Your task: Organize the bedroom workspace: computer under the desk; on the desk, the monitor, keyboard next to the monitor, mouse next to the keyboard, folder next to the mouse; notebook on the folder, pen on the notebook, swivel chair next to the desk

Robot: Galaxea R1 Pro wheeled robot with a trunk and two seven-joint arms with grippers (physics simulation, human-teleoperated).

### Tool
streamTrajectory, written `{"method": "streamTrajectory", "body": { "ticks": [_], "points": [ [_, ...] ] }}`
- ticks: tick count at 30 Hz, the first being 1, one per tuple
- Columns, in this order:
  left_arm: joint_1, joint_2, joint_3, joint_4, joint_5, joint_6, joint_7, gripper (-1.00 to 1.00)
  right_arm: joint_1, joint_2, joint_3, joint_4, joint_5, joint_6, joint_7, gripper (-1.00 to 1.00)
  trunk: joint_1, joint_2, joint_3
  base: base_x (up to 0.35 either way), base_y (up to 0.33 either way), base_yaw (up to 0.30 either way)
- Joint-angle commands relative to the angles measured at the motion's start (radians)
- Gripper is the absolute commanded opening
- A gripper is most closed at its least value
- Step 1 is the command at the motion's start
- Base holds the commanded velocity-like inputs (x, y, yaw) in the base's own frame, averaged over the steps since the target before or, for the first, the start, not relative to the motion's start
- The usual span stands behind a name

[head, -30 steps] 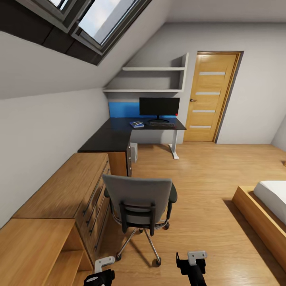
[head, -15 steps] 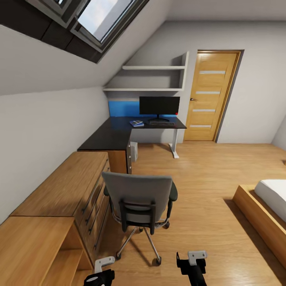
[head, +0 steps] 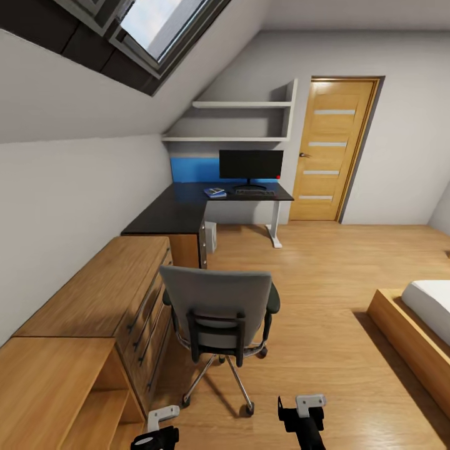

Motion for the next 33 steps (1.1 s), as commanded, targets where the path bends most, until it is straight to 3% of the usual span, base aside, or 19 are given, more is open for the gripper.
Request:
{"method": "streamTrajectory", "body": {
  "ticks": [1, 33],
  "points": [
    [-0.001, 0.001, -0.009, -0.001, 0.008, -0.001, 0.007, 1.0, 0.0, 0.0, 0.009, 0.0, -0.005, -0.002, -0.005, 1.0, 0.004, -0.008, -0.004, 0.0, 0.0, 0.0],
    [-0.001, -0.001, -0.011, 0.0, 0.008, 0.0, 0.002, 1.0, 0.0, 0.0, 0.009, 0.0, -0.005, -0.002, -0.006, 1.0, 0.127, -0.232, -0.105, 0.0, 0.0, 0.0]
  ]
}}
